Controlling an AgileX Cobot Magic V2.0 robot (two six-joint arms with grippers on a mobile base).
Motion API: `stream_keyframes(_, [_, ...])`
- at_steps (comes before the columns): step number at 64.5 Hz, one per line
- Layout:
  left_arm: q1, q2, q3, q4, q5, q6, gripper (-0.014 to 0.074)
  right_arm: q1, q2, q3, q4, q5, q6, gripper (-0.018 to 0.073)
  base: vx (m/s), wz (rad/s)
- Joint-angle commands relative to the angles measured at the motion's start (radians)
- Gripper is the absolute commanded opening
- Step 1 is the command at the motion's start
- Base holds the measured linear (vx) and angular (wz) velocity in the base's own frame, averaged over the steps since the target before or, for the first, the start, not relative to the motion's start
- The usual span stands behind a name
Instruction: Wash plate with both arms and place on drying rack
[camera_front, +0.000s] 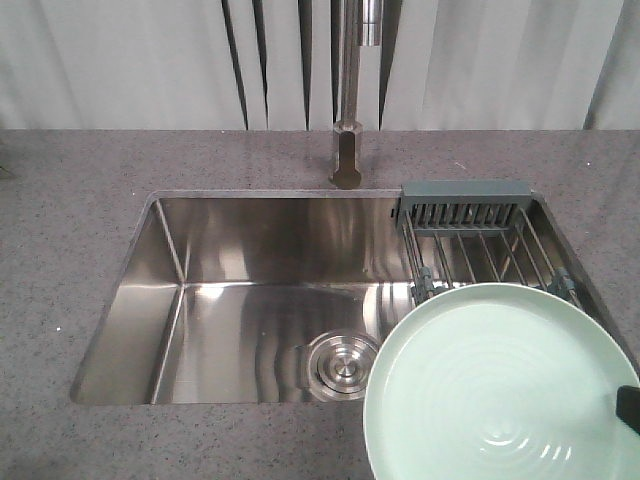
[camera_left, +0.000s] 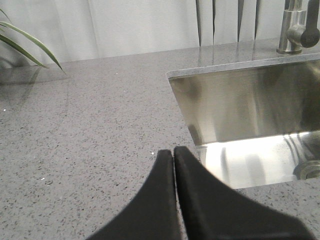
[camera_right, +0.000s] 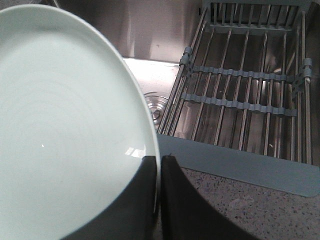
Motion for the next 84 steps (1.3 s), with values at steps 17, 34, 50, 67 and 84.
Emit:
stream_keyframes(17, [-0.004, -0.015, -0.022, -0.005, -0.072, -0.006, -0.0006, -0.007, 0.006, -0.026, 0.038, -0.052, -0.002, -0.0001, 0.02, 0.0])
stream_keyframes(34, [-0.004, -0.015, -0.022, -0.005, -0.072, -0.006, -0.0006, -0.007, 0.006, -0.026, 0.038, -0.052, -0.002, -0.0001, 0.03, 0.0])
stream_keyframes(50, [-0.004, -0.015, -0.022, -0.005, -0.072, -0.006, -0.0006, -0.007, 0.006, -0.026, 0.038, -0.052, -0.002, -0.0001, 0.03, 0.0])
stream_keyframes(67, [-0.004, -0.015, -0.022, -0.005, -0.072, -0.006, -0.0006, -0.007, 0.006, -0.026, 0.038, -0.052, -0.002, -0.0001, 0.03, 0.0])
stream_keyframes(84, [-0.004, -0.015, -0.022, -0.005, -0.072, -0.006, -0.0006, -0.007, 0.006, -0.026, 0.038, -0.052, -0.002, -0.0001, 0.03, -0.01])
